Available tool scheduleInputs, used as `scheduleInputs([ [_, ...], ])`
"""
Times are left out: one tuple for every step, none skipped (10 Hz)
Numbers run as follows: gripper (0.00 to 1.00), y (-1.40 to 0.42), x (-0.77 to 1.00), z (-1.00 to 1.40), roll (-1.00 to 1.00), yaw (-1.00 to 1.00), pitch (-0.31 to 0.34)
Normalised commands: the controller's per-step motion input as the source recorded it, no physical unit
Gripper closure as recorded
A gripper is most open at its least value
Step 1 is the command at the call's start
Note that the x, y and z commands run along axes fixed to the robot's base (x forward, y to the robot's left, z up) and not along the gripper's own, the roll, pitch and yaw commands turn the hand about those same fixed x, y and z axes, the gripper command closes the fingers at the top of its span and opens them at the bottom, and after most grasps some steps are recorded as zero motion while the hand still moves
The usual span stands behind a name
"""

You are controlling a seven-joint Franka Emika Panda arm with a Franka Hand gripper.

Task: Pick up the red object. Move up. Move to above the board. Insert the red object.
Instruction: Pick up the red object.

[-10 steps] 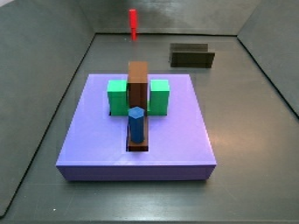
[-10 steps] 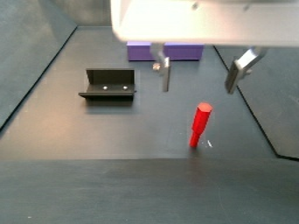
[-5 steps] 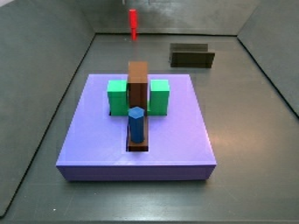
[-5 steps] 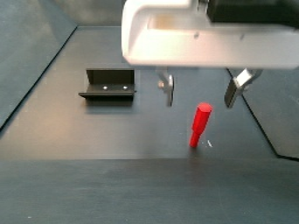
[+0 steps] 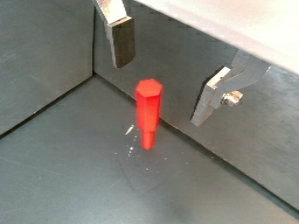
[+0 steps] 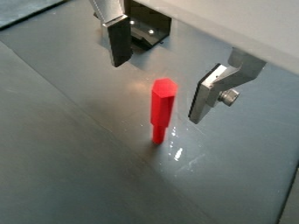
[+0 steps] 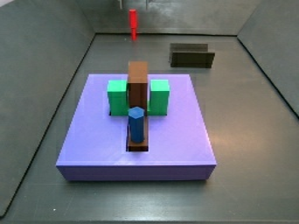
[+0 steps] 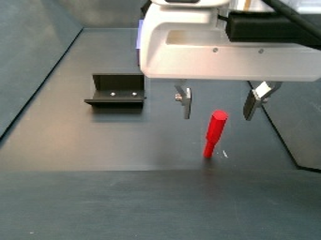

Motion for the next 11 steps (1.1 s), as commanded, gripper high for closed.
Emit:
scheduleInputs([
  [0.0, 0.0, -0.07, -0.09, 0.0, 0.0, -0.024],
  [0.0, 0.01, 0.0, -0.12, 0.0, 0.0, -0.013],
  [0.0, 0.0, 0.0, -0.19, 0.02, 0.0, -0.013],
  [0.0, 0.0, 0.0, -0.36, 0.05, 0.0, -0.02],
  [0.0, 0.0, 0.0, -0.36, 0.04, 0.0, -0.016],
  [0.0, 0.0, -0.03, -0.3, 0.02, 0.0, -0.03],
  [0.0, 0.0, -0.07, -0.28, 0.0, 0.0, -0.044],
  [0.0, 0.0, -0.1, -0.25, 0.0, 0.0, -0.051],
  [0.0, 0.0, -0.13, -0.2, 0.0, 0.0, -0.064],
  [0.0, 0.0, -0.09, -0.06, 0.0, 0.0, -0.04],
  [0.0, 0.0, -0.05, 0.0, 0.0, 0.0, -0.029],
])
